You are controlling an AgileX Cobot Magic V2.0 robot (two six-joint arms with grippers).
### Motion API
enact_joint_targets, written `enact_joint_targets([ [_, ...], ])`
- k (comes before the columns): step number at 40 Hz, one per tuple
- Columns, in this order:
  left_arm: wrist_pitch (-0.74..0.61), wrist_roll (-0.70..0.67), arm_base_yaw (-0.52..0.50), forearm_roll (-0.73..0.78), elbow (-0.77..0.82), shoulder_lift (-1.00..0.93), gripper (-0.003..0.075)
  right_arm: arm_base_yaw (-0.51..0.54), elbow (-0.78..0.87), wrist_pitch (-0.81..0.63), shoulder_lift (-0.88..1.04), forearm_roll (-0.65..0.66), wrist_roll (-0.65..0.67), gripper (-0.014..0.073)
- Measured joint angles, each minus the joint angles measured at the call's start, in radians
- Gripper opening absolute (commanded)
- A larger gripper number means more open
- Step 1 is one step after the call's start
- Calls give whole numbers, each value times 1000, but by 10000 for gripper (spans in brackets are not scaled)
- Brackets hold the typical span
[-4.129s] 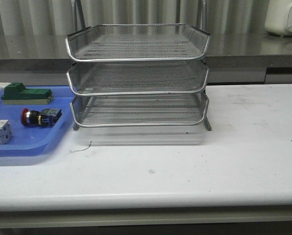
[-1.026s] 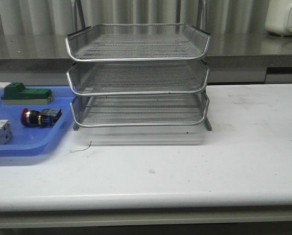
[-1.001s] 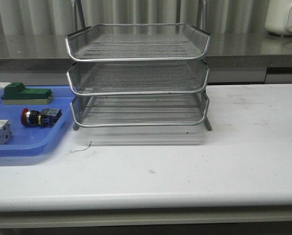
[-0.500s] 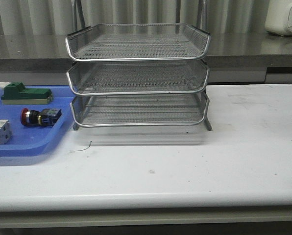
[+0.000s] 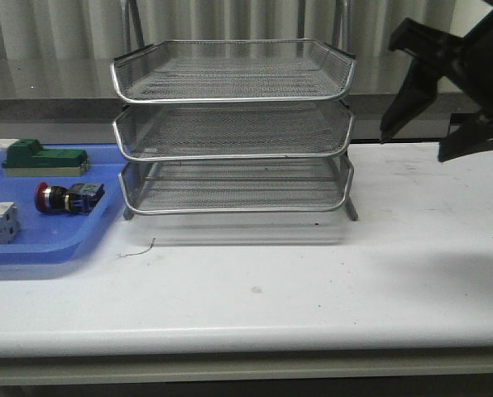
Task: Place button on rack with both arms
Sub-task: 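Move the right gripper to the front edge of the middle mesh tray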
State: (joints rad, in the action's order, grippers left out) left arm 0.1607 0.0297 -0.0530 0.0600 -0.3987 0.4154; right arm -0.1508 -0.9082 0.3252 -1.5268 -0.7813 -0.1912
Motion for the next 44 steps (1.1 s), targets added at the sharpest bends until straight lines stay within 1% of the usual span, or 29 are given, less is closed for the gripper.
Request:
enact_joint_targets([
  [2, 0, 0, 0, 0, 0, 0, 492, 0, -15, 8, -34, -74, -55, 409],
  [5, 0, 0, 0, 0, 0, 0, 492, 0, -29, 23, -82, -180, -153, 406],
  [16, 0, 0, 0, 0, 0, 0, 492, 0, -39, 120, -182, -687, -637, 398],
  [21, 0, 0, 0, 0, 0, 0, 492, 0, -41, 139, -202, -848, -778, 398],
  [26, 0, 0, 0, 0, 0, 0, 492, 0, -43, 139, -224, -930, -835, 398],
  [31, 0, 0, 0, 0, 0, 0, 492, 0, -59, 139, -254, -954, -851, 390],
  [33, 0, 0, 0, 0, 0, 0, 492, 0, -64, 139, -261, -961, -854, 368],
  [37, 1, 0, 0, 0, 0, 0, 492, 0, -72, 139, -263, -965, -855, 296],
  [44, 1, 0, 0, 0, 0, 0, 492, 0, -89, 139, -267, -967, -862, 209],
])
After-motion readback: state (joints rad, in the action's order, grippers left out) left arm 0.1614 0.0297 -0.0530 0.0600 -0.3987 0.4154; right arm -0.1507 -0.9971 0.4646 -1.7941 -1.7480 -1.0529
